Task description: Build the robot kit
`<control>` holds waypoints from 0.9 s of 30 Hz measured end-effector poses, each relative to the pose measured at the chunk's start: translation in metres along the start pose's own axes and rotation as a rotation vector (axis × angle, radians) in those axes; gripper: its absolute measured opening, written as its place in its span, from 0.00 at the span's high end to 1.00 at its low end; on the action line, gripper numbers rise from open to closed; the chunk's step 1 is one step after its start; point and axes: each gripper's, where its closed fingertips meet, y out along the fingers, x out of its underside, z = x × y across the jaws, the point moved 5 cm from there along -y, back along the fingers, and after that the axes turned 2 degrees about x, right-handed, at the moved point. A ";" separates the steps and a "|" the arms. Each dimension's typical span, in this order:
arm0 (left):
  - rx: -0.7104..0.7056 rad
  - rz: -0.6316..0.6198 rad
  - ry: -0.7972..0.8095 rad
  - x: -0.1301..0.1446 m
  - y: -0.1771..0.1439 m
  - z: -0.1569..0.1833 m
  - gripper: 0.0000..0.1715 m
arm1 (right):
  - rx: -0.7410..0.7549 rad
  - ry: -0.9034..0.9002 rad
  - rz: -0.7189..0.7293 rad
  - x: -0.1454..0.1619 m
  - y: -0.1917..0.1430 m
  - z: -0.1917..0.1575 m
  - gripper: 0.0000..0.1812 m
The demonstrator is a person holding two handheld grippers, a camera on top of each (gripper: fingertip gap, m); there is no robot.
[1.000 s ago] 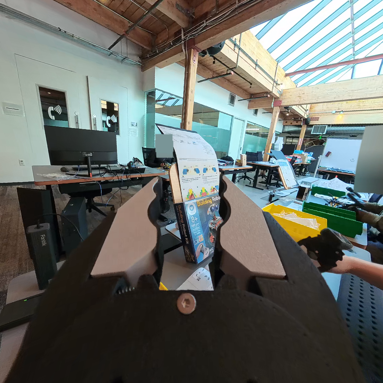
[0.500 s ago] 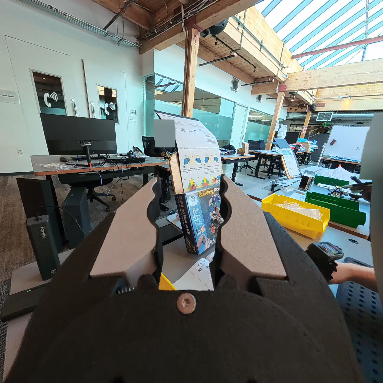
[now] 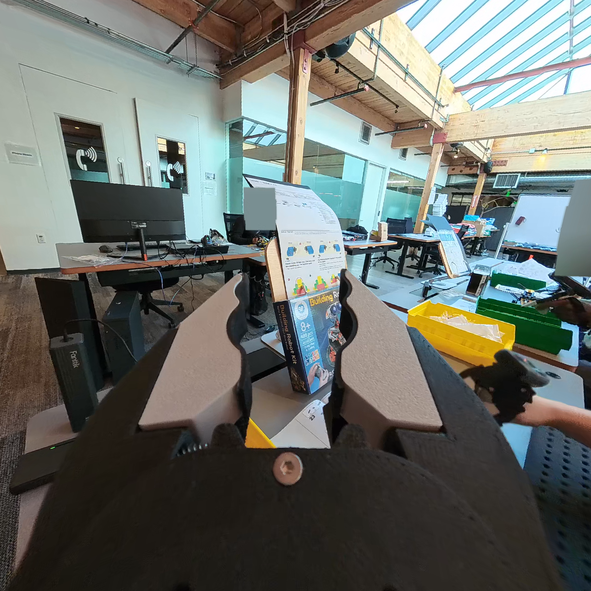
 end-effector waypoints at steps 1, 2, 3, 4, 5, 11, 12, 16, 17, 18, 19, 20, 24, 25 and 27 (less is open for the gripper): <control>0.000 -0.001 0.000 0.000 0.000 0.000 0.68 | 0.095 0.003 0.017 -0.007 -0.007 0.017 0.84; 0.000 -0.003 -0.001 0.000 0.000 0.000 0.68 | 0.203 0.000 0.032 -0.013 -0.016 0.035 0.80; 0.001 -0.004 0.000 0.001 0.001 0.001 0.68 | 0.343 -0.010 0.052 -0.019 -0.028 0.056 0.72; 0.004 -0.007 0.002 0.001 0.001 0.002 0.68 | 0.492 -0.022 0.093 -0.025 -0.042 0.075 0.62; 0.006 -0.010 0.005 0.002 0.002 0.004 0.68 | 0.612 -0.033 0.147 -0.031 -0.057 0.090 0.56; 0.023 -0.037 0.026 0.005 0.005 0.011 0.67 | 0.901 -0.189 0.197 -0.038 -0.098 0.124 0.37; 0.023 -0.039 0.026 0.005 0.005 0.011 0.68 | 0.900 -0.233 0.172 -0.037 -0.096 0.123 0.35; 0.026 -0.044 0.016 0.006 0.006 0.010 0.68 | 0.918 -0.449 -0.007 -0.030 -0.082 0.119 0.32; 0.027 -0.047 0.016 0.007 0.006 0.010 0.67 | 0.909 -0.505 -0.058 -0.026 -0.076 0.116 0.33; 0.028 -0.050 0.018 0.007 0.006 0.011 0.67 | 0.897 -0.550 -0.099 -0.024 -0.071 0.113 0.33; 0.029 -0.053 0.021 0.008 0.007 0.011 0.67 | 0.858 -0.583 -0.141 -0.019 -0.064 0.110 0.33; 0.030 -0.056 0.023 0.008 0.007 0.012 0.67 | 0.821 -0.604 -0.193 -0.013 -0.057 0.107 0.32; 0.037 -0.071 0.024 0.010 0.009 0.013 0.67 | 0.761 -0.628 -0.314 0.007 -0.041 0.104 0.33; 0.039 -0.077 0.024 0.011 0.010 0.013 0.67 | 0.751 -0.611 -0.315 0.010 -0.039 0.104 0.33; 0.040 -0.089 0.025 0.013 0.012 0.013 0.67 | 0.784 -0.596 -0.309 0.013 -0.038 0.109 0.36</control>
